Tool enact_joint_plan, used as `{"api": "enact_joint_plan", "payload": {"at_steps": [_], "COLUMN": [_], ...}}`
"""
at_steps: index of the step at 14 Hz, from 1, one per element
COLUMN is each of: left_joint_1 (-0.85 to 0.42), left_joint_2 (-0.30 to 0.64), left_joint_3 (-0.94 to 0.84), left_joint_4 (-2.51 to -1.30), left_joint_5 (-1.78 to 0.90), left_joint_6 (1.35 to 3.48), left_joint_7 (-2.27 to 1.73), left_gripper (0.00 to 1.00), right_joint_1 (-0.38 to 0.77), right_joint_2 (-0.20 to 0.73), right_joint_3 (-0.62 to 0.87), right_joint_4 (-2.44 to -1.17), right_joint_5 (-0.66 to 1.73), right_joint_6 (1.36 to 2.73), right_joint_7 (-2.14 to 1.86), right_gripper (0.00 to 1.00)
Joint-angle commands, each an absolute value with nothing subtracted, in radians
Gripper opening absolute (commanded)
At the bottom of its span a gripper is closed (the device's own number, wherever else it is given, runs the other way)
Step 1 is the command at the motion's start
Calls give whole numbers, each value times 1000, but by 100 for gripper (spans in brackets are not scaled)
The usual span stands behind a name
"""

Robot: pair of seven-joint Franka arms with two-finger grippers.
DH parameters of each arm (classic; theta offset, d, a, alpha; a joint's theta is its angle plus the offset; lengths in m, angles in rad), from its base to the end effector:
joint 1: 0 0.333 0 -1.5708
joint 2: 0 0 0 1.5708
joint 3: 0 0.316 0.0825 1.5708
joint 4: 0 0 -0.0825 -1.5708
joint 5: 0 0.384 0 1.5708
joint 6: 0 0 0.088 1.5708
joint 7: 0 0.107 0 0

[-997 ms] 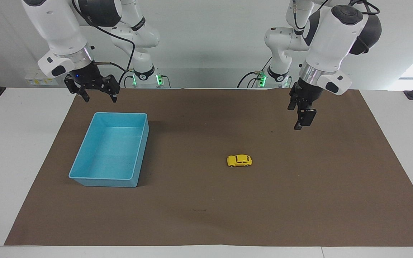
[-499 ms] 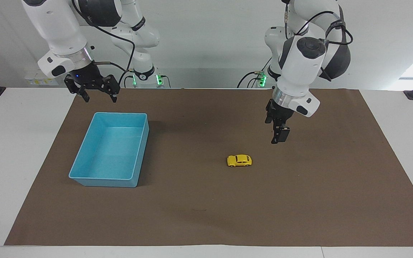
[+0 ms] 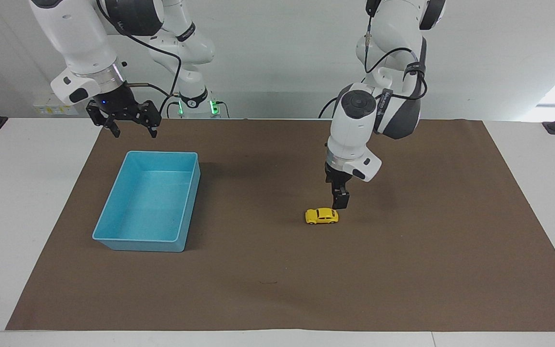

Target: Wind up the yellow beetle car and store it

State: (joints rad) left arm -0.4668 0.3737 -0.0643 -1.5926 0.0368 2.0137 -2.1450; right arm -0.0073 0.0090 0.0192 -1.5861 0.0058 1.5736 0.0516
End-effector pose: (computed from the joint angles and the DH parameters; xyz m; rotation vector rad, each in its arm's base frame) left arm 0.5824 -0.3337 0.4230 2.1532 2.2258 0.0327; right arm 0.5569 0.0072 0.6125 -3.1355 0.0624 0.0340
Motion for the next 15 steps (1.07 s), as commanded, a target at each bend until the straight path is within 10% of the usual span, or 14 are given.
{"api": "enact_joint_plan", "payload": {"at_steps": [1, 15], "left_joint_1": [-480, -485], "left_joint_2": [420, 511], "left_joint_3": [-49, -51], "left_joint_4": [-1568, -1640], "left_joint_5": [60, 97], "left_joint_6": [2051, 2158], "left_joint_7": [-2171, -2244], "left_gripper": [100, 100], "right_joint_1": [-20, -20], "right_joint_2": [15, 15], "right_joint_3": [26, 26], "right_joint_4": [-1575, -1575], "right_joint_5": [20, 21], "right_joint_6": [1580, 1580], "right_joint_7": [60, 60], "right_gripper": [100, 100]}}
